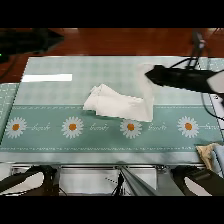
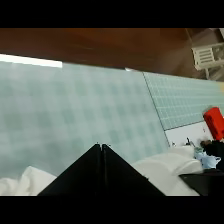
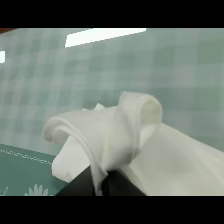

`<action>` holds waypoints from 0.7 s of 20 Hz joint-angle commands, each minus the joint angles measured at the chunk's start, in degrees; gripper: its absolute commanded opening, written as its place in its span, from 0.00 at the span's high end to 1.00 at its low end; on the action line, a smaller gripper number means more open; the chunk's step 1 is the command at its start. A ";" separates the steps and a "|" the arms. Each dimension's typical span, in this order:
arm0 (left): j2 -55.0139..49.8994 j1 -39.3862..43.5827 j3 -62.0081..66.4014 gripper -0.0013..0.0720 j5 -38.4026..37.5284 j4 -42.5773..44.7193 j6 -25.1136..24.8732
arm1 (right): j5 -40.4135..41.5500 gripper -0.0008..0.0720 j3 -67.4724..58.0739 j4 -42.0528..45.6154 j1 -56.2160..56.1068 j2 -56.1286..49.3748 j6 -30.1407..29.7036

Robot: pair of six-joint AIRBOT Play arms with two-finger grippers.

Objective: Fold the shirts.

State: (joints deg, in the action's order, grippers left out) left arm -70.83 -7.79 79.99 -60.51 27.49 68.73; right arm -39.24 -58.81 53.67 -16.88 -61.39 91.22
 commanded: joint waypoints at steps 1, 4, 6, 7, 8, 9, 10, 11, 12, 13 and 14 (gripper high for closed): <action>6.10 -10.21 -0.04 0.95 -10.88 0.00 -0.17 | 16.11 0.95 -0.04 -3.72 -10.45 -10.03 -0.24; 9.05 -11.93 -0.09 0.95 -14.38 0.94 -0.17 | 27.32 0.95 -0.07 -9.42 -18.08 -17.14 -0.24; 10.16 -11.04 -0.09 0.95 -14.62 1.88 -0.15 | 35.15 0.95 -0.07 -13.07 -22.93 -20.33 -0.22; 10.27 -10.29 -0.09 0.95 -15.04 2.08 -0.15 | 38.51 0.95 -0.33 -14.19 -25.00 -21.51 -0.22; 10.27 -9.53 -0.28 0.95 -15.19 2.38 -0.17 | 40.87 0.95 -1.09 -14.23 -26.91 -22.77 -0.22; 10.25 -8.66 -0.83 0.95 -15.10 2.99 -0.17 | 41.68 0.88 -2.19 -14.19 -28.17 -23.87 -0.24; 10.25 -8.02 -1.57 0.95 -14.99 3.69 -0.17 | 41.57 0.59 -3.02 -14.19 -28.65 -24.44 -0.24; 10.23 -7.48 -2.49 0.95 -14.99 4.57 -0.15 | 41.40 0.32 -3.39 -14.10 -28.63 -24.44 -0.37; 10.23 -7.28 -3.39 0.95 -14.99 5.16 -0.15 | 41.11 0.28 -3.39 -13.92 -28.04 -23.78 -1.40; 10.23 -7.32 -4.35 0.95 -14.97 5.16 -0.15 | 39.34 0.28 -3.39 -12.96 -26.80 -22.67 -3.21; 10.21 -7.61 -5.03 0.95 -14.97 5.60 -0.17 | 35.85 0.28 -3.39 -10.75 -24.48 -20.96 -4.63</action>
State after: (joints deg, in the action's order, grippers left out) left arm -60.80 -15.68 76.93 -75.11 31.44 68.55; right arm -1.43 -61.63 40.69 -42.85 -83.61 89.54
